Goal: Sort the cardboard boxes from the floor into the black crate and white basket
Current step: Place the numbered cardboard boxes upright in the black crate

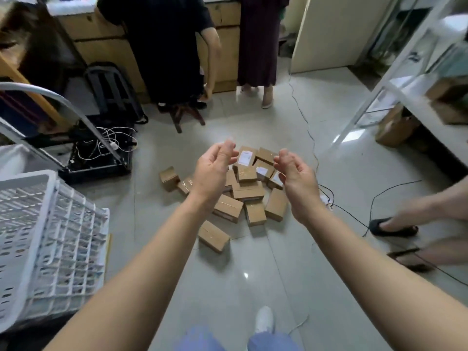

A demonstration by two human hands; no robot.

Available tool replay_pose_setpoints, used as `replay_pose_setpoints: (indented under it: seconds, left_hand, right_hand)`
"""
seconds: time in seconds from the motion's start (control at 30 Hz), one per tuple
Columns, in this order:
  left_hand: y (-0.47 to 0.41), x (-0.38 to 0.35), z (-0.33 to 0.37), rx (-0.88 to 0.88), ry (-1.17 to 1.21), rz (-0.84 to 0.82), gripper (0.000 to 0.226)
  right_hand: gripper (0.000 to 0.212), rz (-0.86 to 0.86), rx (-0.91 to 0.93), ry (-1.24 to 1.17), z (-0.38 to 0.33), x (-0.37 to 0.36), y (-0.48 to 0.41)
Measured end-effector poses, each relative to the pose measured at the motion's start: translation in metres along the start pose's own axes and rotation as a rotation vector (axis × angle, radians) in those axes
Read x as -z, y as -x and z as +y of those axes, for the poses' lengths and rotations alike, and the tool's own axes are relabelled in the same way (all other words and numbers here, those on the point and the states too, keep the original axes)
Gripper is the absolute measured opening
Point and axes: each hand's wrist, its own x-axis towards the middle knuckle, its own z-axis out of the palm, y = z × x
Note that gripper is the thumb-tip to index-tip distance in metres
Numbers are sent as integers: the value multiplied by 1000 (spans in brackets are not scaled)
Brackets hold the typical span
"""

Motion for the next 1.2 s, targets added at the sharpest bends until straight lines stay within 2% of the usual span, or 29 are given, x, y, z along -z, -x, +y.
replay_pose_setpoints:
  seconds: [0.13, 0.43, 0.63, 0.73, 0.87, 0.97, 1.07, 1.2]
  left_hand:
    - [-42, 1, -38, 70, -6, 84, 29]
    - [-164, 36, -144, 301, -69, 152, 28]
    - [-256, 50, -271, 390, -297, 92, 37]
    - [-292, 52, -353, 423, -367, 92, 38]
    - [-319, 50, -467, 487, -440, 142, 30]
    - [-334, 49, -541, 524, -518, 117, 31]
    - [-347, 52, -604, 581, -581, 106, 40]
    - [-359, 51, -665, 663, -647, 121, 46]
  right_hand:
    - [35, -51, -101, 35, 32, -9, -41]
    - [28, -12, -350, 70, 123, -59, -143]
    - [28, 18, -564, 113, 259, -89, -226]
    - [48, 25, -651, 141, 338, -96, -268]
    - [47, 53, -794, 89, 439, -98, -304]
    - [59, 119, -905, 81, 507, -99, -321]
    - [59, 146, -957, 95, 571, -101, -333]
    - [72, 140, -976, 131, 634, -103, -344]
